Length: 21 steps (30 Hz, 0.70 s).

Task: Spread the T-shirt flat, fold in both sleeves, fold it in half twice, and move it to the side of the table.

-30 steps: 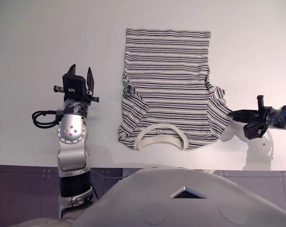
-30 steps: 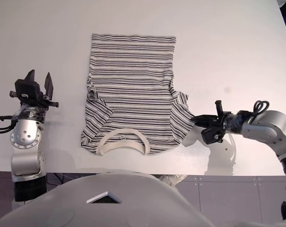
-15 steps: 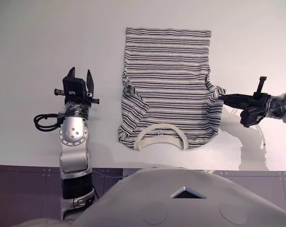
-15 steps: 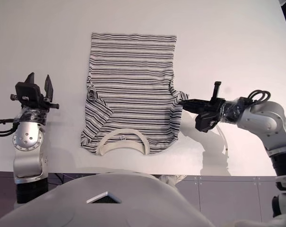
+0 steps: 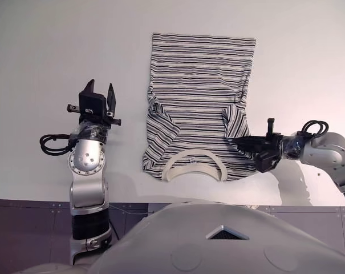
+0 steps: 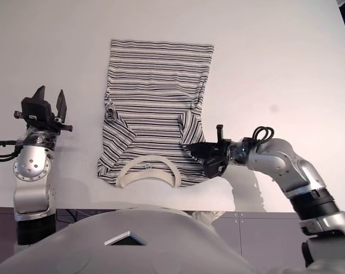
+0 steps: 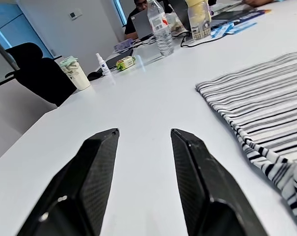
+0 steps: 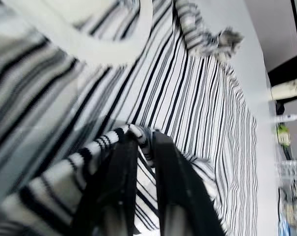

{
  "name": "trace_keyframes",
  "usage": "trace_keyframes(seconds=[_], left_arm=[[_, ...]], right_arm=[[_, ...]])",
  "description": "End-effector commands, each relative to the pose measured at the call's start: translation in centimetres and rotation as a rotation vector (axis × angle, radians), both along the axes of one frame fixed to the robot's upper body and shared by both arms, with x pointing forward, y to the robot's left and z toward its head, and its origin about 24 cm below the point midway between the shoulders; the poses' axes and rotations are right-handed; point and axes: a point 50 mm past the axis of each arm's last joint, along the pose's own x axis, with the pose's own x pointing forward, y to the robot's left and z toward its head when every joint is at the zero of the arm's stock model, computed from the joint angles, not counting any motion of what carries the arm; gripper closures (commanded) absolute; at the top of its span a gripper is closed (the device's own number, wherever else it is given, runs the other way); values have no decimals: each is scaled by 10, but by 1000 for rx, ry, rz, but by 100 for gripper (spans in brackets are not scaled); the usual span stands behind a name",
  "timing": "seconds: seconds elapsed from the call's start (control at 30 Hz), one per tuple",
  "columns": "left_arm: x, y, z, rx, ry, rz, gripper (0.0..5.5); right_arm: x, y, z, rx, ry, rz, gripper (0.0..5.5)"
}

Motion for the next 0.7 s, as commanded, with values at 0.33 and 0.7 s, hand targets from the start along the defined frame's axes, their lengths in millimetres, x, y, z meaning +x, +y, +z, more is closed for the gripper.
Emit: trace_keyframes(seconds=[0.33, 0.7], left_arm=[[-122, 49, -28, 487, 571, -634, 265], [-115, 3, -56, 662, 437, -1167, 244]], right_arm=[[1, -75, 31, -188, -9, -53, 279], [-45, -36, 8, -160, 102, 185, 263]])
